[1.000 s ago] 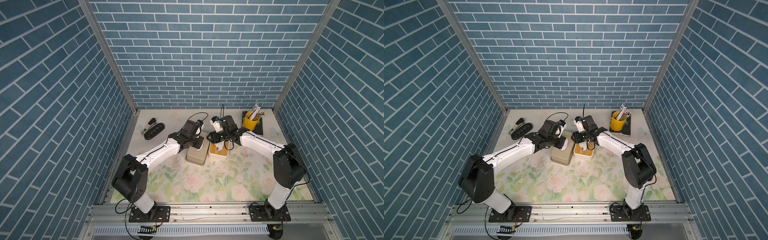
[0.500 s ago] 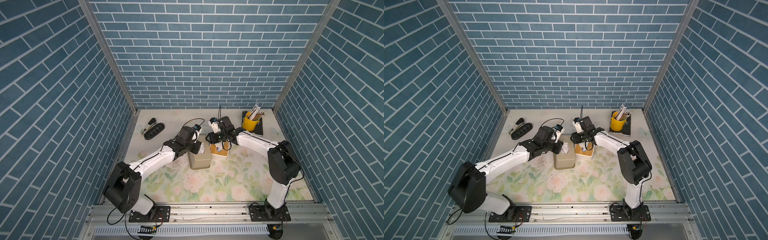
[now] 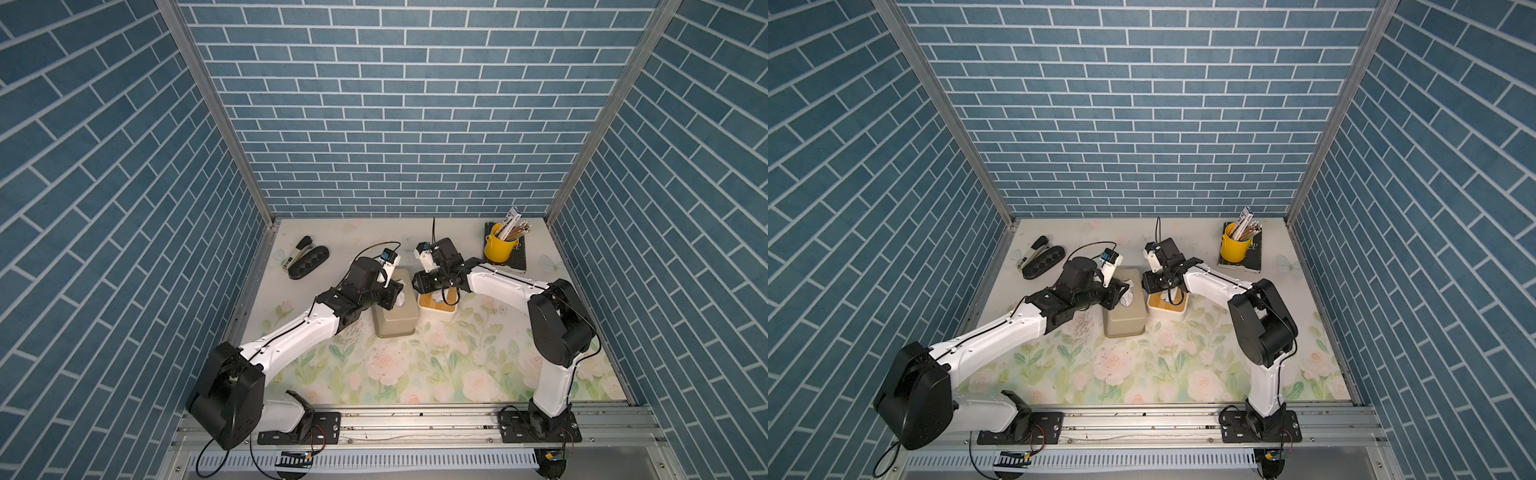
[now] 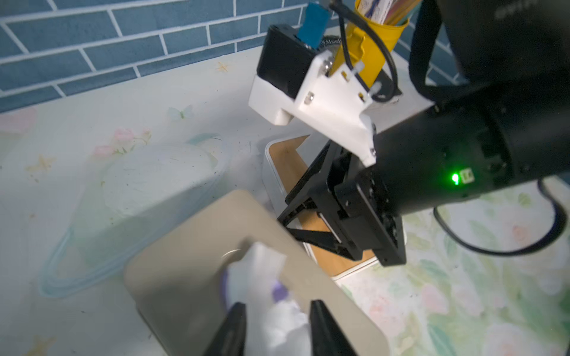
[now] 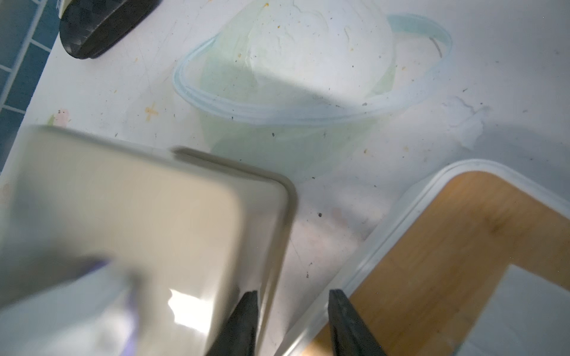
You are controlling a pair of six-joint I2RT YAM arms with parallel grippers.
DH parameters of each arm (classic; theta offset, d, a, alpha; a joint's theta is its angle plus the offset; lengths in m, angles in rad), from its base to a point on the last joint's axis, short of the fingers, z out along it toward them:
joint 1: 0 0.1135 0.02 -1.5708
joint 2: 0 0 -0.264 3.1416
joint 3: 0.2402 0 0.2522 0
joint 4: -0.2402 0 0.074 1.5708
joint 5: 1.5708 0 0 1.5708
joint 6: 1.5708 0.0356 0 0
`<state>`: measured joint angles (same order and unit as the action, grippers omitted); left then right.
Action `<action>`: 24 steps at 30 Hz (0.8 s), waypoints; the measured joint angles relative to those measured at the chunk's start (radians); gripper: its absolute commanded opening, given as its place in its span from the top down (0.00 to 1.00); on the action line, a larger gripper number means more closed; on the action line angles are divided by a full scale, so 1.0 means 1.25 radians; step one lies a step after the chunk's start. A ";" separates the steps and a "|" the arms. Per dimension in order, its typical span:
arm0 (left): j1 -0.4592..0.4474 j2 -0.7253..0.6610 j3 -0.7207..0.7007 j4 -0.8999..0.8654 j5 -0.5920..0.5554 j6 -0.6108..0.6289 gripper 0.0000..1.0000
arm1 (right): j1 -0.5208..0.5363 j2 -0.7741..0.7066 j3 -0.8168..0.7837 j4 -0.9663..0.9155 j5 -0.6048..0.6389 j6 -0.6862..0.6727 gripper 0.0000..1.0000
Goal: Put the tissue paper into the tissue box
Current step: Pull the paper towel from the tissue box.
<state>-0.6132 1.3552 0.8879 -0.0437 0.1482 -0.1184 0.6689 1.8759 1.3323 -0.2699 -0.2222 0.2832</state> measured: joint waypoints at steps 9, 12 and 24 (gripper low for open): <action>0.004 -0.038 0.000 0.000 -0.096 -0.023 0.12 | 0.002 -0.105 0.000 -0.006 0.010 0.000 0.56; 0.017 -0.076 -0.003 -0.003 -0.136 -0.042 0.14 | 0.004 -0.131 -0.002 -0.006 0.002 0.000 0.55; 0.188 -0.153 -0.188 0.029 -0.150 -0.164 0.17 | 0.066 -0.109 0.025 -0.024 -0.045 0.007 0.42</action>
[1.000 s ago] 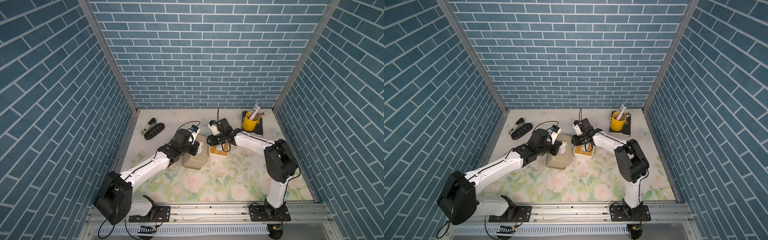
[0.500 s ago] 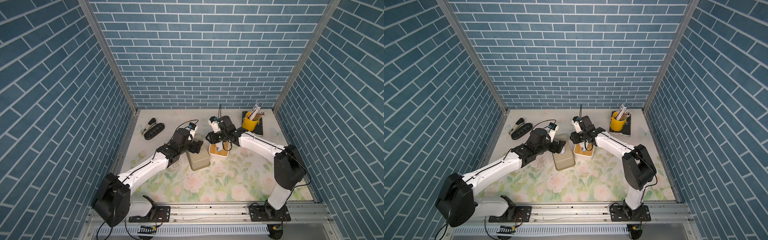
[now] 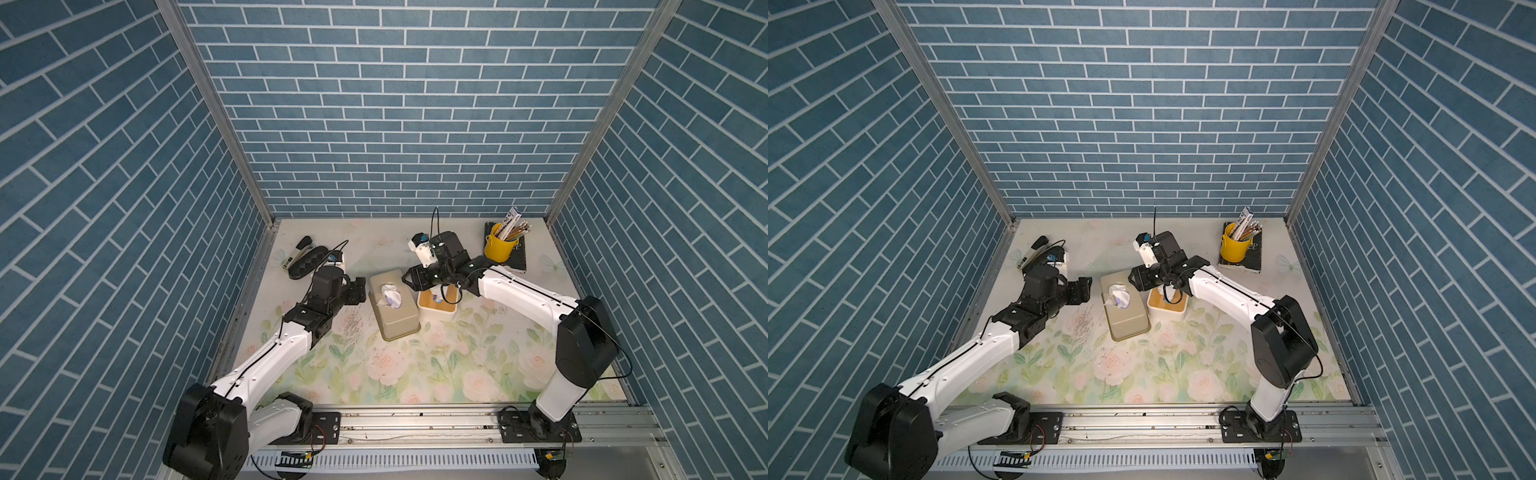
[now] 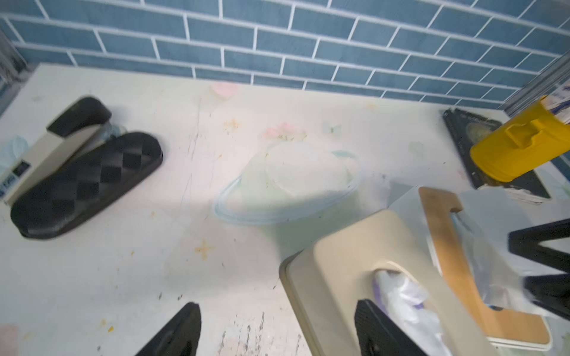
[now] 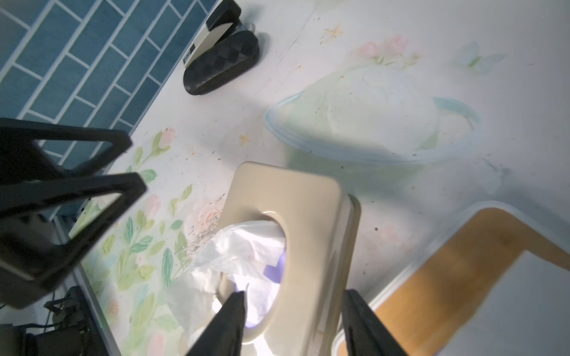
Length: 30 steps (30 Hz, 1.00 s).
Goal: Put the tissue paper into the tissue box
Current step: Pull the paper towel from the tissue box.
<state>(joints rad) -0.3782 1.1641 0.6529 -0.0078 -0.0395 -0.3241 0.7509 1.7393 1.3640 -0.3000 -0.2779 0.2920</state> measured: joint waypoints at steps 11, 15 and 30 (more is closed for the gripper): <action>0.001 0.132 -0.013 0.081 0.054 -0.022 0.17 | 0.060 0.116 0.114 -0.021 -0.007 0.015 0.38; 0.001 0.162 -0.012 0.095 0.061 -0.019 0.17 | 0.078 0.156 0.151 -0.036 0.004 0.015 0.39; 0.015 0.242 0.040 0.108 0.072 0.000 0.19 | 0.102 0.220 0.208 -0.094 0.079 0.020 0.86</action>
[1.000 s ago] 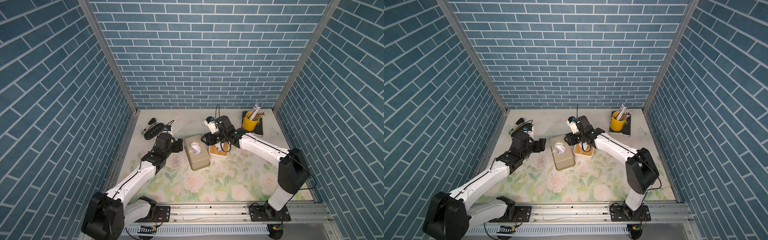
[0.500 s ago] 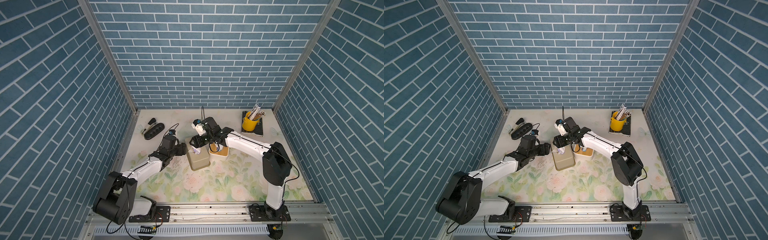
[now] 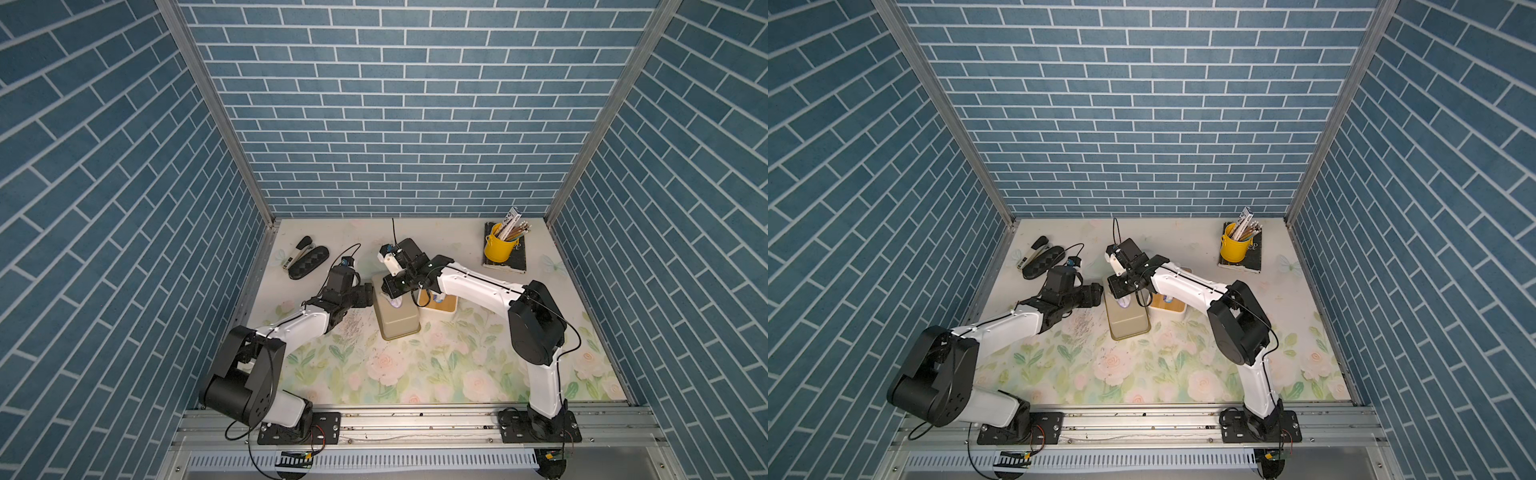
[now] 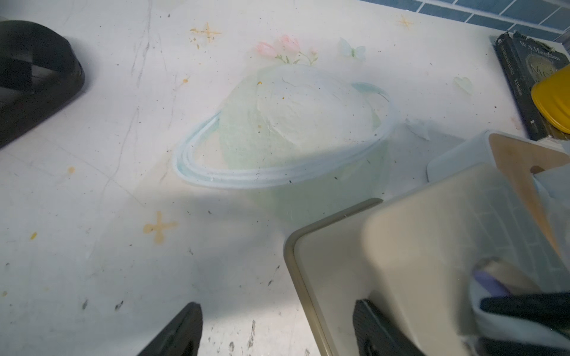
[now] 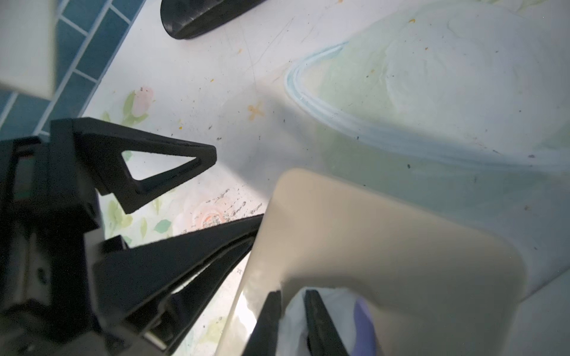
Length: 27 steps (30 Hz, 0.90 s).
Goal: Put the tissue paper into the tissue box
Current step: Pull the paper towel from the tissue box.
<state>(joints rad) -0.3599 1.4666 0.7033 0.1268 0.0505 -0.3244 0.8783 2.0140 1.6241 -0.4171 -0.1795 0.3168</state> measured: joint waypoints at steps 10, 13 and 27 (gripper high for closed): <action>0.002 0.042 0.045 0.001 0.017 0.005 0.20 | 0.042 -0.025 0.000 -0.023 0.063 -0.008 0.89; 0.002 0.057 0.060 0.004 0.024 0.006 0.20 | 0.067 -0.030 0.000 -0.029 0.096 -0.016 0.89; 0.003 0.110 0.085 0.016 0.045 0.006 0.21 | 0.120 -0.053 -0.013 -0.058 0.228 -0.049 0.92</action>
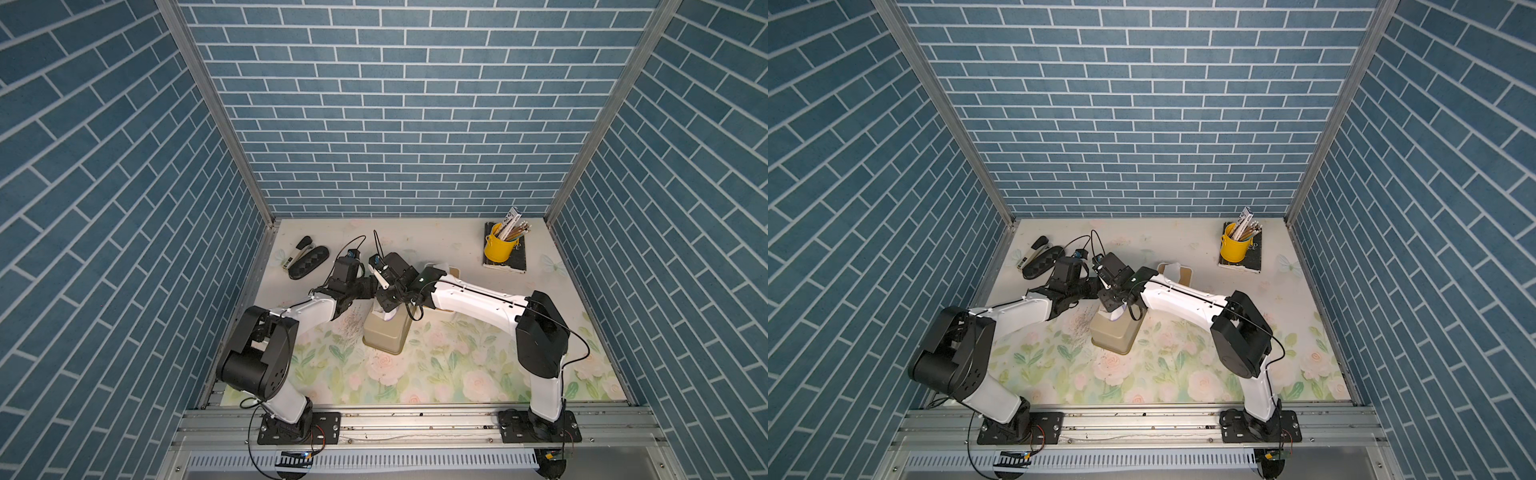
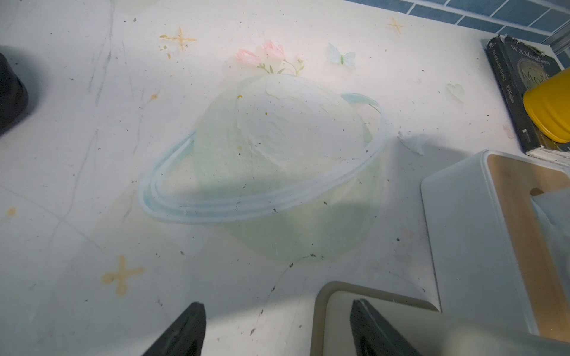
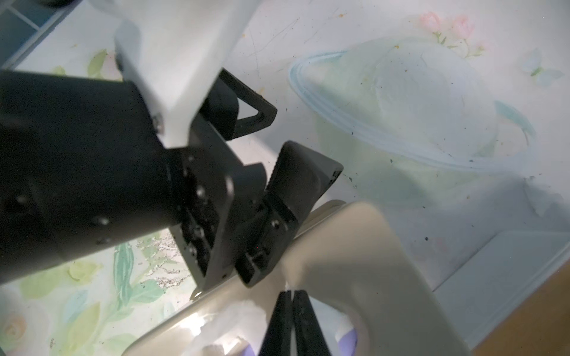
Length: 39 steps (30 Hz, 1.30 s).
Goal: Put the tissue paper into the tissue box
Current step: Pull the paper towel from the tissue box.
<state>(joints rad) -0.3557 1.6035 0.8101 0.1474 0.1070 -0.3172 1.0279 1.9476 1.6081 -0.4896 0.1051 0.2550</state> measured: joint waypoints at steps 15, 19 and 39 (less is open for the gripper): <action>-0.004 -0.025 -0.006 -0.027 0.010 0.006 0.21 | 0.002 -0.082 -0.012 -0.014 0.013 -0.020 0.29; -0.006 -0.094 -0.026 -0.053 0.015 0.007 0.21 | -0.032 -0.182 -0.101 0.014 -0.052 -0.019 0.29; -0.084 -0.199 -0.104 -0.087 0.017 -0.034 0.22 | -0.102 -0.196 -0.279 0.147 -0.365 -0.020 0.41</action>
<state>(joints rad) -0.4610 1.3548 0.6800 0.0391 0.1284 -0.3592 0.9005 1.7031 1.2591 -0.3061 -0.3508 0.2295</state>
